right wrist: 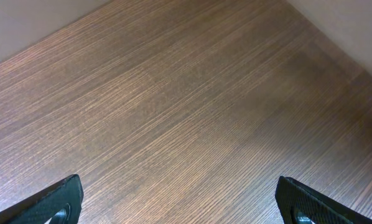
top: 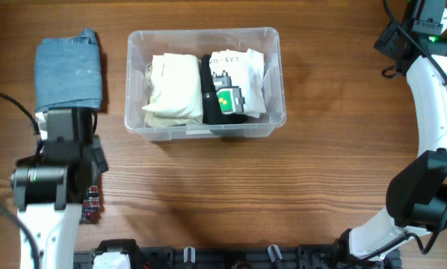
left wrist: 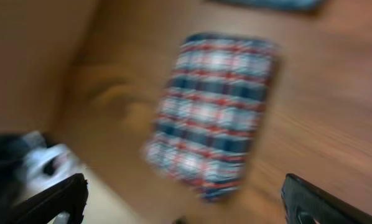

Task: Pack container
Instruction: 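Reach the left gripper to the plaid folded cloth and grasp it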

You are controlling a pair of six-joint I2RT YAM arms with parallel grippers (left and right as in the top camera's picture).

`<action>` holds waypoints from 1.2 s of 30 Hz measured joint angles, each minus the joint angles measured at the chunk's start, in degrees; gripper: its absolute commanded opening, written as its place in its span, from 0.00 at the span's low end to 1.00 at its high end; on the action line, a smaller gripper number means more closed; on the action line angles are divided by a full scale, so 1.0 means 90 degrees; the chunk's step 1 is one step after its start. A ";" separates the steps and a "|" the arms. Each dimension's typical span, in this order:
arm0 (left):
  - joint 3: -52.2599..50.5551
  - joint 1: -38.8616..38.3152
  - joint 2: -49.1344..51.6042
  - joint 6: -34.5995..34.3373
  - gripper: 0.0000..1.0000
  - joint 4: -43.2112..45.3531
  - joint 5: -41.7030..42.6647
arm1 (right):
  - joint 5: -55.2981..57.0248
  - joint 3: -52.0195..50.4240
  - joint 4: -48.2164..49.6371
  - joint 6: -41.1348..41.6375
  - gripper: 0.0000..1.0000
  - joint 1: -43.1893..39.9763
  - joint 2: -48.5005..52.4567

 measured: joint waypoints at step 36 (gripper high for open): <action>0.0005 0.0267 0.3735 -0.0158 1.00 0.0947 0.0821 | -0.0002 0.0000 0.0000 0.0000 1.00 0.0000 0.0000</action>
